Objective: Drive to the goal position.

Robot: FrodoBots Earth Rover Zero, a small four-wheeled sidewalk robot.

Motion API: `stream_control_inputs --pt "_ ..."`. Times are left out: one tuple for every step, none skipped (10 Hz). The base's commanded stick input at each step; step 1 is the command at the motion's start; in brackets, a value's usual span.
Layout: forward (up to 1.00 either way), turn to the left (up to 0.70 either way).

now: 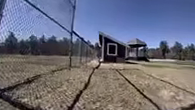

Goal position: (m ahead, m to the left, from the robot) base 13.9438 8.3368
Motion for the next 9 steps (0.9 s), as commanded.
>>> stream_control_inputs --pt "0.7 0.03" --pt "0.7 0.03" --pt "0.7 0.03" --pt "0.7 0.03" --pt "0.7 0.03" --pt "0.7 0.03" --pt "0.7 0.03" --pt "0.7 0.03" --pt "0.7 0.03"
